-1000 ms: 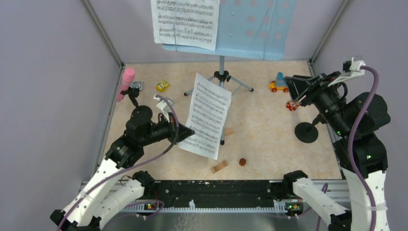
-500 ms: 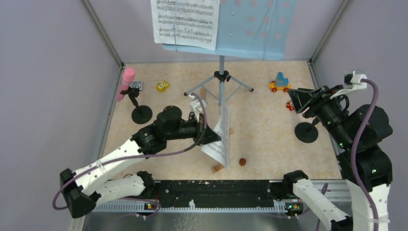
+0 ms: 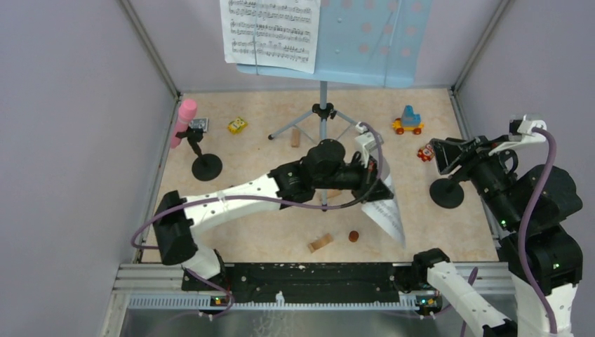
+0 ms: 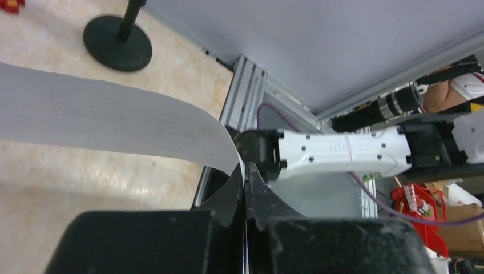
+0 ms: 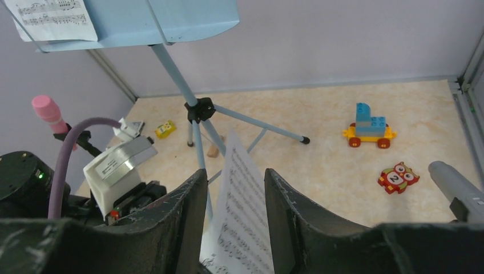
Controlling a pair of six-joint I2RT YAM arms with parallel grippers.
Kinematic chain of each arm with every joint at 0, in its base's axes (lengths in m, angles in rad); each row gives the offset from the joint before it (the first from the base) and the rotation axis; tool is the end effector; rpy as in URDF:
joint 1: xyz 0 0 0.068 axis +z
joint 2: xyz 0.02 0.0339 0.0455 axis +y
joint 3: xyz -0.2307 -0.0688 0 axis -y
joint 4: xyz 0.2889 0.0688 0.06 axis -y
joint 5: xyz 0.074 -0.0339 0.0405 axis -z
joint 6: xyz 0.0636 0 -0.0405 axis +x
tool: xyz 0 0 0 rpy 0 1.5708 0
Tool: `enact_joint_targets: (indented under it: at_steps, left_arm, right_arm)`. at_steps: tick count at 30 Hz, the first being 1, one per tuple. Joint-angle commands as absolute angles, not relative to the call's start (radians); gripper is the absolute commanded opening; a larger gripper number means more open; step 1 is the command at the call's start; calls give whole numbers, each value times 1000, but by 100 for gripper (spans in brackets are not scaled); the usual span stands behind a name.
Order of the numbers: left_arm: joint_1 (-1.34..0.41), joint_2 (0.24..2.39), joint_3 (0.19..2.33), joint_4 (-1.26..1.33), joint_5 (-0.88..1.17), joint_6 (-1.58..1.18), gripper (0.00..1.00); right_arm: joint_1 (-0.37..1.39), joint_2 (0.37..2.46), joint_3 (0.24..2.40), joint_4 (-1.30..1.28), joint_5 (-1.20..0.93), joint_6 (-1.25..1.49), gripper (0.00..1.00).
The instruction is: Pack up the instrument practice props
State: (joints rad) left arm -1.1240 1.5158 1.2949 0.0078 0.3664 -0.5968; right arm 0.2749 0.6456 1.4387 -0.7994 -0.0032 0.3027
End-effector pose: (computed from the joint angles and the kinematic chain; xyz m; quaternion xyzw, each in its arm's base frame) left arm 0.1664 -0.4001 0.3109 0.3098 0.7090 -0.5605 0.2951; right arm 0.1282 0.0364 0.4994 0.0087 0.7093 0.2018 0.6754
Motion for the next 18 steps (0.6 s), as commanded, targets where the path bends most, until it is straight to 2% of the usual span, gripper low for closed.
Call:
enact_joint_targets:
  at_steps: [1, 6, 13, 18]
  left_arm:
    - [-1136, 1633, 1487, 80, 418, -560, 0]
    - [-1132, 1715, 1537, 90, 353, -549, 0]
    - [-1052, 1776, 1285, 300, 313, -704, 0]
    - [-1002, 1929, 1323, 327, 340, -699, 0]
  right_arm:
    - [278, 619, 1486, -827, 44, 266, 42]
    - [279, 600, 1498, -843, 91, 241, 43]
    - [280, 601, 1493, -866, 90, 227, 43]
    - [279, 601, 1469, -864, 48, 239, 44]
